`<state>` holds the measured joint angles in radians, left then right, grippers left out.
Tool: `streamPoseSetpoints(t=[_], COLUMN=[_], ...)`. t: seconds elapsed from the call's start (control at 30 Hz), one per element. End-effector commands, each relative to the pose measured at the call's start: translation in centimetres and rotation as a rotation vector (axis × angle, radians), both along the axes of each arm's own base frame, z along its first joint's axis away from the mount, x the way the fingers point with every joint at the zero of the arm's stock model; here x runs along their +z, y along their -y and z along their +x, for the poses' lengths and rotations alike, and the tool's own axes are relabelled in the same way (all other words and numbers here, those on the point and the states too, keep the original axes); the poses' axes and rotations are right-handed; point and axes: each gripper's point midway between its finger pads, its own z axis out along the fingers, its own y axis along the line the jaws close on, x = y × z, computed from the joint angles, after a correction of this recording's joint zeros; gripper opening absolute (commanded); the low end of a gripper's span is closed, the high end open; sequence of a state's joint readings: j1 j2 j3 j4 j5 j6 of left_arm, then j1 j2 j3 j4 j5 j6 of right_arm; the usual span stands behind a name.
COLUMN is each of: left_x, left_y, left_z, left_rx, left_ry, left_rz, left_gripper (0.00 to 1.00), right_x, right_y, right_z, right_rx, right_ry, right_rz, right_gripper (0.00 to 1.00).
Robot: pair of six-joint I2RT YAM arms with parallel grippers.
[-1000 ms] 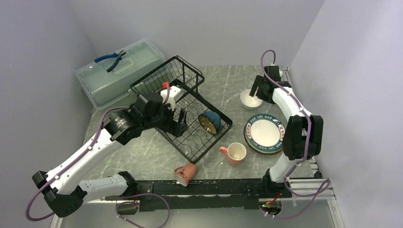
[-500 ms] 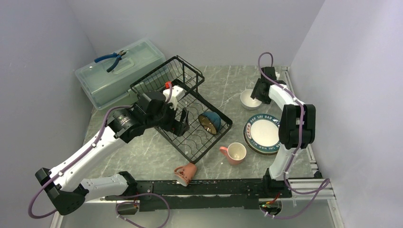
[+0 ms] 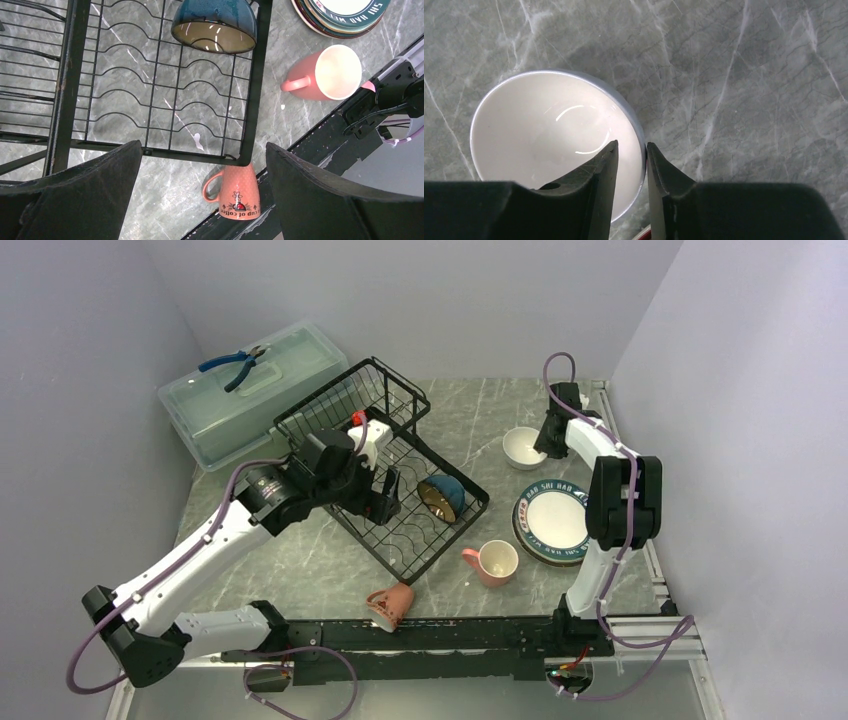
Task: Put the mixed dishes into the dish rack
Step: Pick up the bowl from the center of the board.
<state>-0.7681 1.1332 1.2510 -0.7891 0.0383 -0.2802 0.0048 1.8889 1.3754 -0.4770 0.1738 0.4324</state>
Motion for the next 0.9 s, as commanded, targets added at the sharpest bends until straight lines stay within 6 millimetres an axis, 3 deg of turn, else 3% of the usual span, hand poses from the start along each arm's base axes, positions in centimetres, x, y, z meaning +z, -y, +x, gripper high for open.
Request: streamPoseSetpoints(t=[0.0,0.27,0.33,0.43,0.47,0.67,0.87], left_x=[0.5,0.4,0.4,0.3,0.2,0.1,0.3], left_y=[0.6,0.9,1.0,1.2,1.2,1.1,1.6], left_z=[0.5,0.4,0.4,0.5,0.4,0.7,1.3], left_rx=[0.004,0.011,0.011,0.014,0.014,0.040,0.054], left_ry=[0.008,-0.012,-0.017,-0.024,-0.028,-0.035,-0.051], left_rz=[-0.035,-0.052,-0.056,-0.062,-0.061,-0.057,-0.052], left_gripper=[0.99,0.99,0.99,0.99,0.99,0.99,0.99], right_x=[-0.4,-1.2,-1.3,-1.2,-1.0,2.2,6.8], right_y=[-0.7,-1.1,-1.3,-1.6,-1.7,-1.9,-2.8], right_z=[0.8,0.5,0.3,0.3,0.3,0.9,0.7], right_rx=[0.023,0.045,0.051,0.060,0.064,0.075,0.090], right_ry=[0.018,0.000,0.000,0.005,0.011,0.098,0.199], right_rz=[0.032,0.051,0.057,0.071,0.075,0.080,0.039], right_gripper=[0.26,0.23,0.18,0.00,0.00,0.00,0.00])
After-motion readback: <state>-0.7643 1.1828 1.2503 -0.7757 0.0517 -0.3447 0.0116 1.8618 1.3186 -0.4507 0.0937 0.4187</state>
